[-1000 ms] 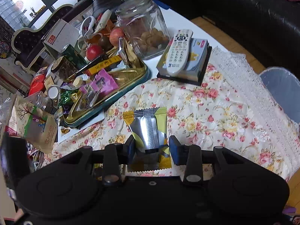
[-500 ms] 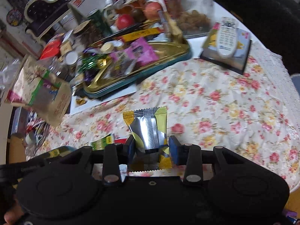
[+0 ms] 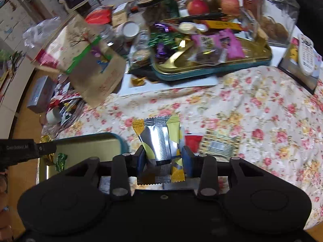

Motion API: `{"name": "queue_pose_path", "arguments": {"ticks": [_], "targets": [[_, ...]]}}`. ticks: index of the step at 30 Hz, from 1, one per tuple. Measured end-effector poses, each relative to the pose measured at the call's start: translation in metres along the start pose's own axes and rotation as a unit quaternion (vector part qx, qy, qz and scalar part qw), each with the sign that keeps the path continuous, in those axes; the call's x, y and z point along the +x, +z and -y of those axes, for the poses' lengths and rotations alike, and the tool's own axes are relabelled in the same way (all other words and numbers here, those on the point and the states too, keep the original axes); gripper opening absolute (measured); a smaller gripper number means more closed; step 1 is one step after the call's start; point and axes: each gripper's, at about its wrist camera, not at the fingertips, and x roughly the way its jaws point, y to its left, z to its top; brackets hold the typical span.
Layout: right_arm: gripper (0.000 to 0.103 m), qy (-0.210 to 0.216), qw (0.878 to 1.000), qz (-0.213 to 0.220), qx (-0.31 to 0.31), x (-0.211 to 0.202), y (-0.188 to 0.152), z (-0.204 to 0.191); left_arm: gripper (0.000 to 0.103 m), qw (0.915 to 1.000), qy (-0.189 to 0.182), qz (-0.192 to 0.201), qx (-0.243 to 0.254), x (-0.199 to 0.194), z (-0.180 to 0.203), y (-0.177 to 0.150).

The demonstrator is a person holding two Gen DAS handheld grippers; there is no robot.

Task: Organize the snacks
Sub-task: 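Carry the gold candy over the gold tray and open the left tool, then open the right tool over the gold tray to drop the foil packet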

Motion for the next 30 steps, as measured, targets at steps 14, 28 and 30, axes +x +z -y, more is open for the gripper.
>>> {"name": "queue_pose_path", "arguments": {"ticks": [14, 28, 30], "targets": [[0.040, 0.034, 0.998, -0.005, -0.053, 0.011, -0.012, -0.075, 0.036, 0.9991, 0.026, 0.012, -0.032, -0.007, -0.038, 0.004], [0.044, 0.082, 0.994, 0.017, -0.065, 0.011, -0.012, -0.111, 0.036, 0.9998, 0.005, -0.013, -0.015, -0.001, -0.030, -0.002], [0.045, 0.089, 0.994, 0.014, -0.060, 0.010, -0.011, -0.109, 0.036, 0.9998, 0.003, -0.015, -0.014, 0.000, -0.029, -0.002]]}}
